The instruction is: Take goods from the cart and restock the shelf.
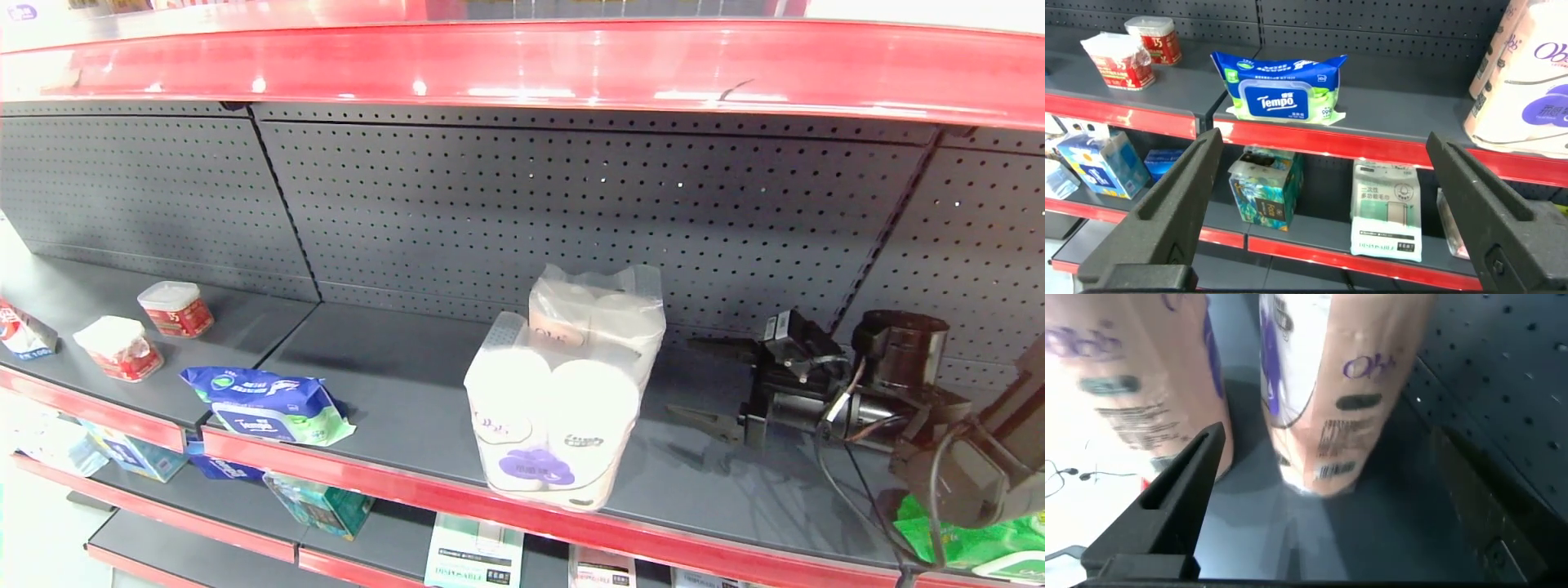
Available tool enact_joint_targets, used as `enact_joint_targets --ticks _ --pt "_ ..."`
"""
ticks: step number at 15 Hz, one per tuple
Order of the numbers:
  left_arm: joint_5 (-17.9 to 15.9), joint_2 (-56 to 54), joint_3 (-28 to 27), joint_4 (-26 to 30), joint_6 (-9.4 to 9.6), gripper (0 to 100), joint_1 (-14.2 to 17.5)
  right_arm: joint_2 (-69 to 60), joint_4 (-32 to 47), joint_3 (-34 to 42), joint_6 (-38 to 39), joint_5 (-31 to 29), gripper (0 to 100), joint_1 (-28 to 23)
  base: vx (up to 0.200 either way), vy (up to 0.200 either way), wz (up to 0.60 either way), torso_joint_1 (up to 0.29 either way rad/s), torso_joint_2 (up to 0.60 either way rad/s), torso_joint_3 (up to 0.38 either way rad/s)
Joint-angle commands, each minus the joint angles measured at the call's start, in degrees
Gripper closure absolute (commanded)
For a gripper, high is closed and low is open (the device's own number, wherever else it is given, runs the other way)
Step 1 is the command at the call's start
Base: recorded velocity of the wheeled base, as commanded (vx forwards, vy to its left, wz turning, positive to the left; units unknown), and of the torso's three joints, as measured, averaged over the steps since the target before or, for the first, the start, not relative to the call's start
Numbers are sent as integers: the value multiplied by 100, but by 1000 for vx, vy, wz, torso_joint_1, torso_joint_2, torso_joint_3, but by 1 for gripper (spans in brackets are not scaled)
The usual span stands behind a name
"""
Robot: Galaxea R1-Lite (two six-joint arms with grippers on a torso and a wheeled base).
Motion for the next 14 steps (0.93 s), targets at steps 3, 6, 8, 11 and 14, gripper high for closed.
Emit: enact_joint_targets --ticks 3,6,8,11,14 --pt "1 -2 0 8 -2 0 1 -870 563 317 61 -10 0 -383 0 0 0 0 0 0" --pt "1 -2 0 -1 -2 0 1 -1380 1117 361 96 -124 0 -673 0 0 0 0 0 0" --pt "1 -2 0 8 -2 0 1 -1758 1389 589 105 -318 0 -867 0 0 0 0 0 0" --pt "1 -2 0 -1 -2 0 1 -2602 1776 1125 404 -942 0 -1007 0 0 0 0 0 0" --pt "1 -2 0 -1 -2 0 1 -3858 2373 1626 913 -2621 0 -946 0 0 0 0 0 0"
